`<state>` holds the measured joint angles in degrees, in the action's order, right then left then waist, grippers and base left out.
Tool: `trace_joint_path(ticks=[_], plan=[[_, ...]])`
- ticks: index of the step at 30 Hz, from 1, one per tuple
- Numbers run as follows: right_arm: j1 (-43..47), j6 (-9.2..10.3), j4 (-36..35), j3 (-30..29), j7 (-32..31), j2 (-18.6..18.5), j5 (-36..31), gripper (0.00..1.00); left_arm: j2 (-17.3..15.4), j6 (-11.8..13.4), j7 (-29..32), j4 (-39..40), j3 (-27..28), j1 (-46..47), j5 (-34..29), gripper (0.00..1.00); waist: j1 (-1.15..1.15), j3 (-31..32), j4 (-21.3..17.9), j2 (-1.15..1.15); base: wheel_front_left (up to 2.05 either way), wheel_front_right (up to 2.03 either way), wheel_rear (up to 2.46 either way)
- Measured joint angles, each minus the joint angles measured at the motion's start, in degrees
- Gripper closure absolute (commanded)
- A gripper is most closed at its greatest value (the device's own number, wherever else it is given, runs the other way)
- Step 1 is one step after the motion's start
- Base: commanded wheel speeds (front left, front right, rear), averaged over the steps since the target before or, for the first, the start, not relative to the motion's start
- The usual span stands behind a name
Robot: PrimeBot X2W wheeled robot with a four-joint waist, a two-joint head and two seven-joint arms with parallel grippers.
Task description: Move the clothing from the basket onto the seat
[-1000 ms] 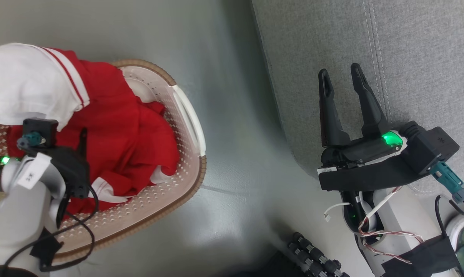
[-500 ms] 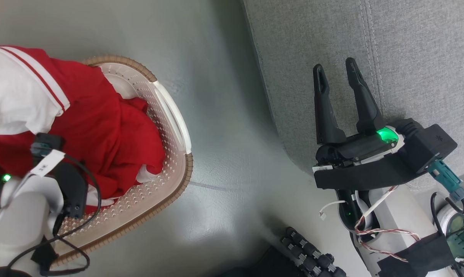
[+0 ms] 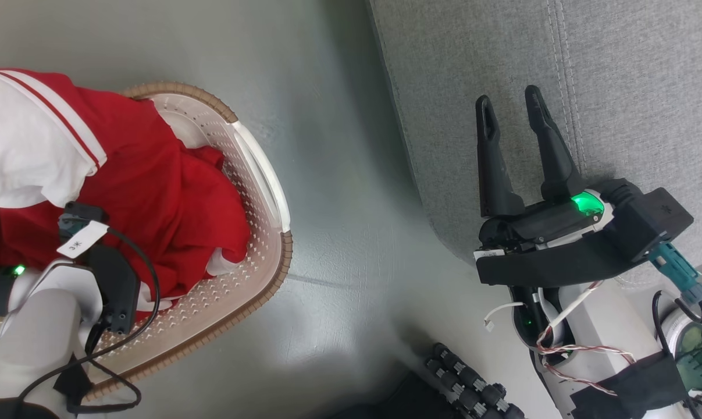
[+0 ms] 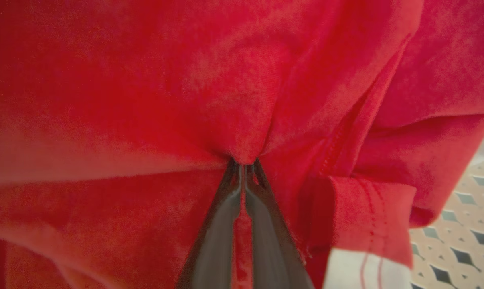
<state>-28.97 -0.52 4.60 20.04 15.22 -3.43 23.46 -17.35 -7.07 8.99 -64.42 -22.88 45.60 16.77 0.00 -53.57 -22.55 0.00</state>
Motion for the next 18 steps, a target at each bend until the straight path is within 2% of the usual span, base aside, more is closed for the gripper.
trace_joint_path(ticks=[12,18], plan=[[-1.3,-1.08,4.1,-0.6,-0.1,0.8,-0.4,0.0,3.0,-0.1,-5.4,-0.6,1.8,-0.3,3.9,1.0,0.01,4.3,1.0,0.0,0.0,0.0,0.0],[-2.2,-1.51,6.1,-2.6,-0.1,0.6,-0.3,0.0,5.3,-0.1,-9.0,0.9,0.7,-1.5,4.8,1.0,0.0,8.2,2.1,0.01,0.0,0.0,0.0]])
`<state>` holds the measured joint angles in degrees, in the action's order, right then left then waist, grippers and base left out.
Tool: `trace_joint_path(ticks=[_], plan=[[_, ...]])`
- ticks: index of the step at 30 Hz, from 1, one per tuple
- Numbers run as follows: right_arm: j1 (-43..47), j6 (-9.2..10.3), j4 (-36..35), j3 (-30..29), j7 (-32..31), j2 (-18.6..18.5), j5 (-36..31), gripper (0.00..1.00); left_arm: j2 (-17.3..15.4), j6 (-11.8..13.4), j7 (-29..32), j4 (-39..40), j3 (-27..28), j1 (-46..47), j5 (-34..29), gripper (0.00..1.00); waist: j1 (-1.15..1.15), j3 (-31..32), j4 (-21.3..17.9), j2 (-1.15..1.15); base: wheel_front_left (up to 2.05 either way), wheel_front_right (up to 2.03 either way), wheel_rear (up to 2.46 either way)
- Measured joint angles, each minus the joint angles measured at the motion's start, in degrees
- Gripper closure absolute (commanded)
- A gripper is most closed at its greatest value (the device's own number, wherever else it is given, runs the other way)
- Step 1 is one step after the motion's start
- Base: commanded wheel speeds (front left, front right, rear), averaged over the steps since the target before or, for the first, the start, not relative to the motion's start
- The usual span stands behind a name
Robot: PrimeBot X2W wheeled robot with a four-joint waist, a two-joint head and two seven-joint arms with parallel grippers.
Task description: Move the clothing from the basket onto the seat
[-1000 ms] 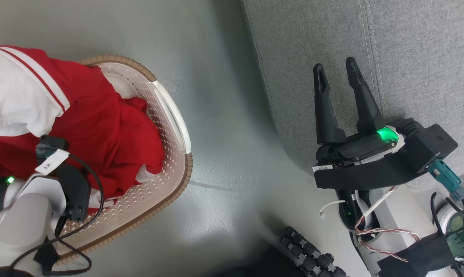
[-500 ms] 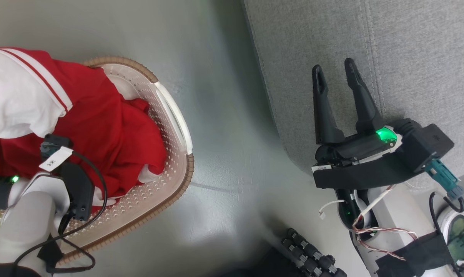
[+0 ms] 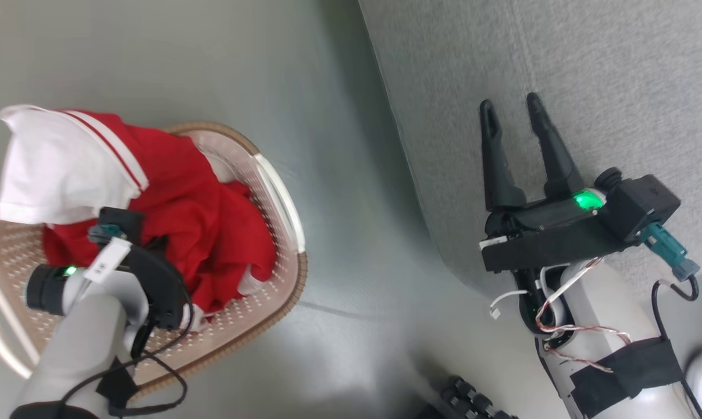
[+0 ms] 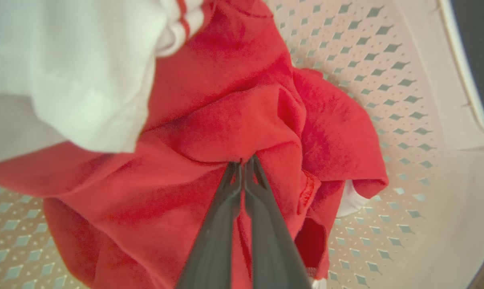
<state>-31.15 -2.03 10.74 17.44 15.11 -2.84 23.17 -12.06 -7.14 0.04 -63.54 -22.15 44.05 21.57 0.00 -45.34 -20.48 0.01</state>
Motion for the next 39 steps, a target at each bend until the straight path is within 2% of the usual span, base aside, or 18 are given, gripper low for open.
trace_joint_path(ticks=[16,25,39], plan=[[-0.9,-1.54,4.3,-4.3,0.0,-1.1,0.0,0.0,2.1,-0.4,-11.9,7.6,-3.6,-3.8,3.8,1.0,-0.01,11.8,5.6,-0.01,0.0,0.0,0.0],[1.8,-2.41,7.0,-6.2,-0.3,-3.2,0.0,0.0,3.3,-0.4,-13.3,14.4,-6.8,-5.0,6.9,1.0,-0.01,18.5,10.3,-0.01,0.0,0.0,0.0],[7.8,-3.61,11.0,-6.0,-0.3,-3.2,0.0,0.0,1.1,-0.4,-14.3,28.6,-8.0,-8.0,11.1,1.0,-0.01,30.3,15.1,-0.01,0.0,0.0,0.0]])
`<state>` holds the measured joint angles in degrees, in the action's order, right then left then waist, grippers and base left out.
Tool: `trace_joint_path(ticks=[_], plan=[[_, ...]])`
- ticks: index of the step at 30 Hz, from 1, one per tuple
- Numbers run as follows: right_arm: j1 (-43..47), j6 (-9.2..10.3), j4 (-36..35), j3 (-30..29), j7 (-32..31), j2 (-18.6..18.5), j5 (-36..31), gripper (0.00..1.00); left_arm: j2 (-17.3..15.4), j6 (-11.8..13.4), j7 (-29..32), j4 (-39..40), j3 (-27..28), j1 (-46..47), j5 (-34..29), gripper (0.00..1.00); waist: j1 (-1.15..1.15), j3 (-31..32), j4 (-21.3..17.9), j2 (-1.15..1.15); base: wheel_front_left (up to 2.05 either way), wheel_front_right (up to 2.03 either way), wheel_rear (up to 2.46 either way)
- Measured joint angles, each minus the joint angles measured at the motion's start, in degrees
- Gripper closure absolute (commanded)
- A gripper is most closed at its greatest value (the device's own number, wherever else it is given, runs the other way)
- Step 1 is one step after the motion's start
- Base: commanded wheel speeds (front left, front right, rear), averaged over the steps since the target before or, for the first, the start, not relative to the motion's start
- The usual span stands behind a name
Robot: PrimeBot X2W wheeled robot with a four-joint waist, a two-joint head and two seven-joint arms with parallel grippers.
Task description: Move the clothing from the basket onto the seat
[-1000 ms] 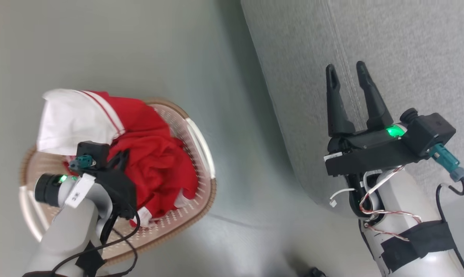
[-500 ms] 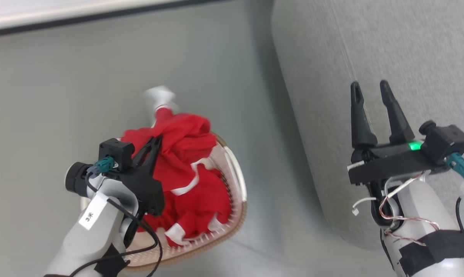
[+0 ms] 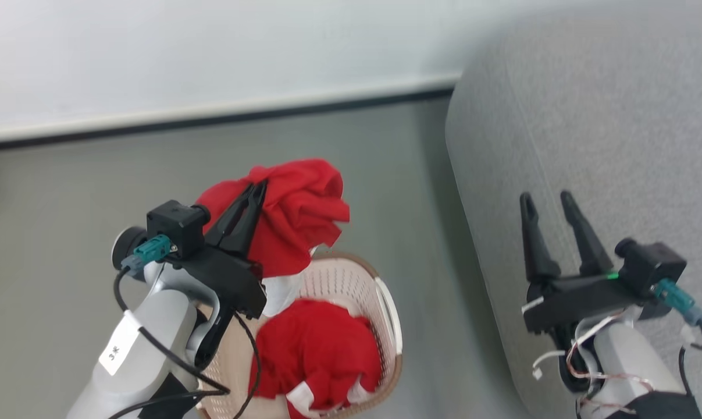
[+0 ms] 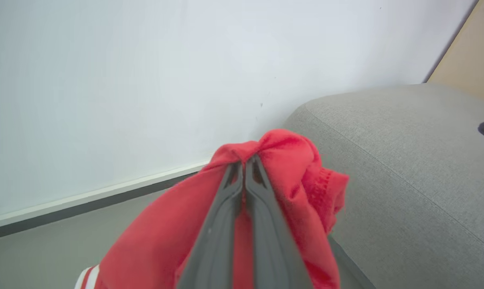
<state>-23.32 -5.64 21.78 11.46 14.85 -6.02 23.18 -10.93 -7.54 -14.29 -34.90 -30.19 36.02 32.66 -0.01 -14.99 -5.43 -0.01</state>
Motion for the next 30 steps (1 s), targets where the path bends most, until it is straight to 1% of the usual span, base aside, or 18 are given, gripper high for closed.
trace_joint_path(ticks=[8,14,19,23,24,28,30], plan=[[4.0,-0.69,1.5,1.7,-0.1,0.0,0.1,0.0,-0.9,0.0,0.0,5.4,-0.5,0.0,0.5,1.0,0.0,6.8,0.8,0.0,0.0,0.0,0.0],[8.2,-1.1,0.5,4.9,-0.1,0.0,0.1,0.0,-1.2,0.0,0.0,9.3,-0.3,0.0,0.6,1.0,-0.01,11.1,0.8,0.0,0.0,0.0,0.0],[9.0,-1.26,-1.2,6.5,-0.1,-0.1,0.3,0.0,-1.2,0.0,0.0,11.9,-0.3,0.0,0.6,1.0,0.0,12.7,0.4,-0.01,0.0,0.0,0.0],[9.0,-1.42,-3.0,7.9,-0.1,0.0,2.1,0.0,-1.2,0.1,0.2,12.3,-0.4,0.0,0.6,1.0,0.02,12.7,0.1,0.0,0.0,0.0,0.0],[9.0,-1.42,-3.7,9.0,-0.1,-0.1,2.6,0.0,-1.3,0.1,0.5,12.4,-0.4,0.0,0.6,1.0,0.02,12.7,0.1,0.0,0.0,0.0,0.0],[8.6,-1.43,-6.6,17.8,-0.2,-1.3,5.1,0.0,-1.4,0.5,1.2,13.2,-0.4,0.1,0.6,1.0,0.01,12.6,0.1,0.0,0.0,0.0,0.0],[7.9,-1.43,-7.0,21.0,-0.5,-1.5,5.6,0.0,-1.4,0.7,1.6,13.6,-0.4,0.1,0.6,1.0,0.02,12.6,0.2,0.0,0.0,0.0,0.0]])
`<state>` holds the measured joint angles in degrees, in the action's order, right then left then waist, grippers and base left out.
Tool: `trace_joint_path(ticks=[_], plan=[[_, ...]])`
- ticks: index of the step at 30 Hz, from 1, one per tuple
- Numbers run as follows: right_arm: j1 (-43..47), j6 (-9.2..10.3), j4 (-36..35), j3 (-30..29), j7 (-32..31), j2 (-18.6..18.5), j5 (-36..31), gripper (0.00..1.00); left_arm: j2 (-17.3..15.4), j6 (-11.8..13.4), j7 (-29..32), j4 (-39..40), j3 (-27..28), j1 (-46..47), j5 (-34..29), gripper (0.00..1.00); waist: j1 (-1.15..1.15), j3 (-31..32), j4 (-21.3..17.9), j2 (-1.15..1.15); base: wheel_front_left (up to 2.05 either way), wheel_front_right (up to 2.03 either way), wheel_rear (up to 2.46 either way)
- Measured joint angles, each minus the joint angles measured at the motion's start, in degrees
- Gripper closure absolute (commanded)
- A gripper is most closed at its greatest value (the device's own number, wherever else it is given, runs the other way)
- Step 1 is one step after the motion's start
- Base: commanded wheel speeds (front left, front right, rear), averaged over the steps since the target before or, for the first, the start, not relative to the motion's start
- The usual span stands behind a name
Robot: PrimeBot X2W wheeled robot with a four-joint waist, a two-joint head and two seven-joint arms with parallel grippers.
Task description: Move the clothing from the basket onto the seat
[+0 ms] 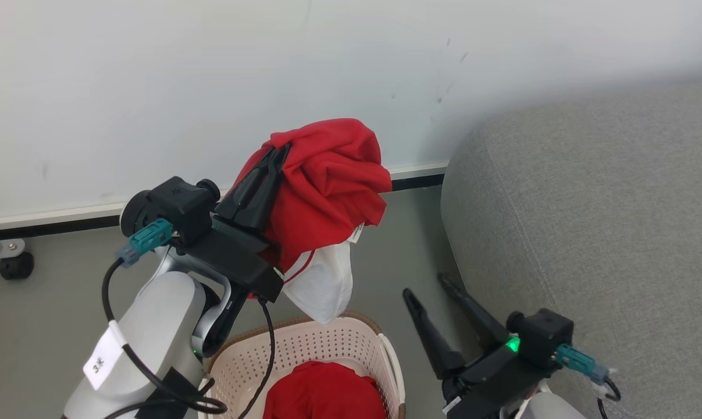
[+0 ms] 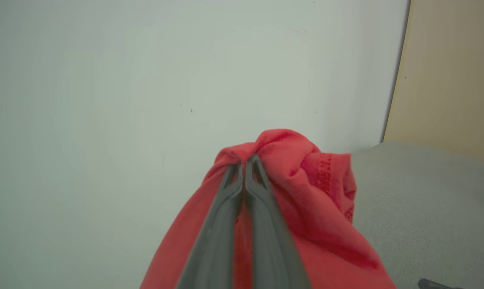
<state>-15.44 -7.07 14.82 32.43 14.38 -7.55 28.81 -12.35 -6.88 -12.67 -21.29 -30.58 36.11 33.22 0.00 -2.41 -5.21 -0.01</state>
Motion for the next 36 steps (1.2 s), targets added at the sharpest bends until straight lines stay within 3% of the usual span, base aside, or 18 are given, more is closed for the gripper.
trace_joint_path(ticks=[16,36], plan=[[-10.3,0.0,6.6,12.1,-3.2,-3.1,4.0,0.0,3.5,0.3,2.6,2.6,-3.8,3.9,-0.6,1.0,0.0,-0.3,4.2,0.01,0.0,0.0,0.0],[-21.8,-0.01,16.4,21.9,-3.1,0.0,17.8,0.0,5.7,-0.2,4.8,3.8,-7.7,5.7,-0.5,1.0,0.0,-0.5,11.3,0.01,0.0,0.0,0.0]])
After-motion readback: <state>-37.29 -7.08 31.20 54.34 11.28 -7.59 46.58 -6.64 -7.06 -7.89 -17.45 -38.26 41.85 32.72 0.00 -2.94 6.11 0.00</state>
